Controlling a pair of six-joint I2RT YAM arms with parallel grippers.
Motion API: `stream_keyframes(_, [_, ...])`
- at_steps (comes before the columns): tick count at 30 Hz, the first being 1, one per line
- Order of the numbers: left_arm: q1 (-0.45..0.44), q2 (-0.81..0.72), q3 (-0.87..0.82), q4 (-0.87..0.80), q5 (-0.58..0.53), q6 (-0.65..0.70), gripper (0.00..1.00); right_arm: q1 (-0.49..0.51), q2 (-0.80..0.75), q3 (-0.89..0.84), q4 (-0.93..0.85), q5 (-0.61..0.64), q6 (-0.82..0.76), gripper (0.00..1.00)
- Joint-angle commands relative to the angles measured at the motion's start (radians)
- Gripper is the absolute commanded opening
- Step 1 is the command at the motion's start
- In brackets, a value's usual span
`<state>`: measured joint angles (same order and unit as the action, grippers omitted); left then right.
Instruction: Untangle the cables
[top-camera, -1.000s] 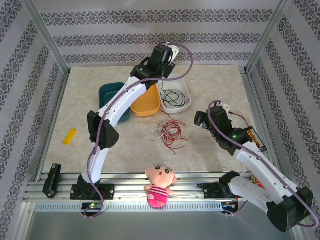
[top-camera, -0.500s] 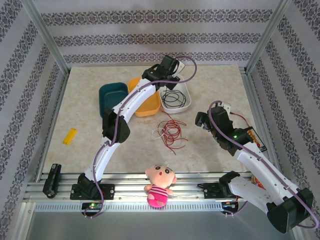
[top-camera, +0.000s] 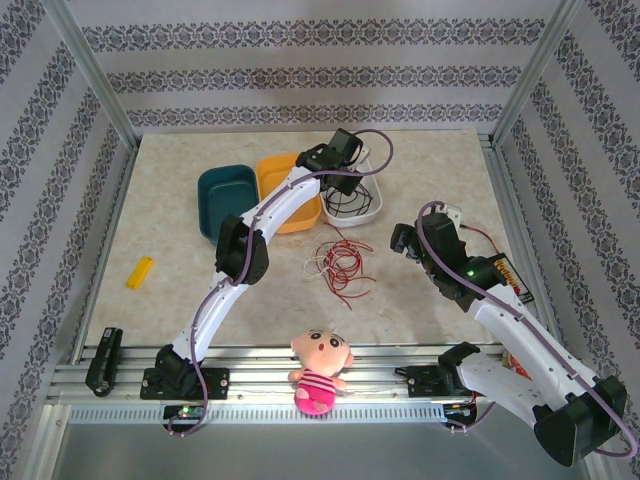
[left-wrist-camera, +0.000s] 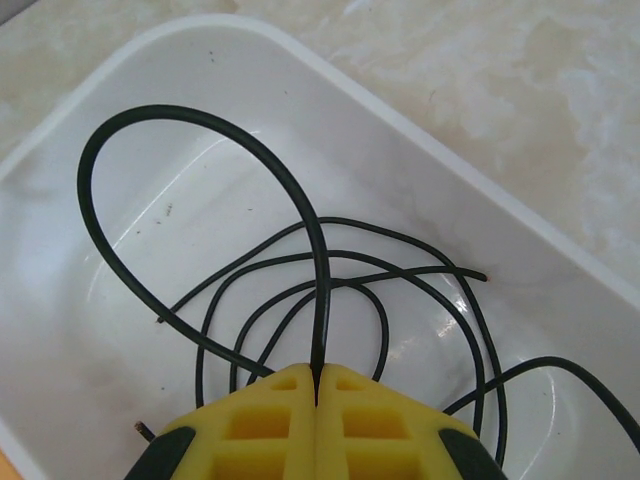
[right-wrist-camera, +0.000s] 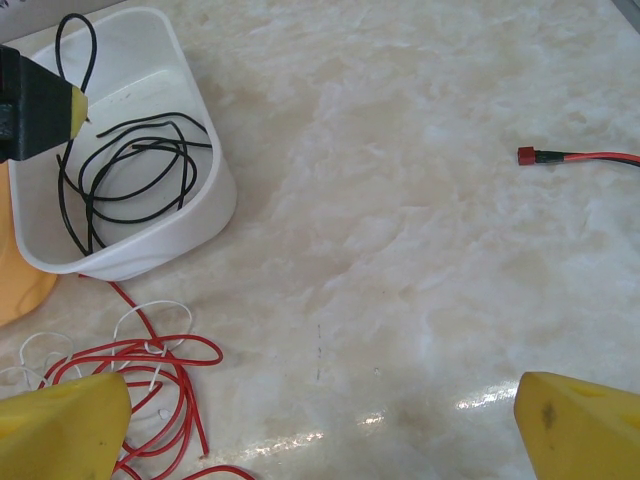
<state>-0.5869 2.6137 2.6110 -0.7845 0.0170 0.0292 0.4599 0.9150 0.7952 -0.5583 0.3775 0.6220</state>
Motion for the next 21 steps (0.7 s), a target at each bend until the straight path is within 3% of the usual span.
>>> stream_keyframes(1, [0.01, 0.012, 0.028, 0.033, 0.022, -0.038, 0.15, -0.008, 0.0, -0.001, -0.003, 0.002, 0.005, 0.98])
stream_keyframes(5, [0.01, 0.011, 0.028, 0.042, 0.039, -0.051, 0.33, -0.009, 0.0, -0.002, -0.004, -0.002, 0.004, 0.98])
stream_keyframes(15, [0.01, -0.053, 0.028, 0.038, 0.044, -0.083, 0.49, -0.009, -0.009, -0.004, -0.012, 0.001, 0.0, 0.98])
stream_keyframes(21, [0.009, -0.126, 0.026, -0.005, 0.031, -0.107, 0.78, -0.01, -0.002, -0.007, -0.014, -0.003, -0.004, 0.98])
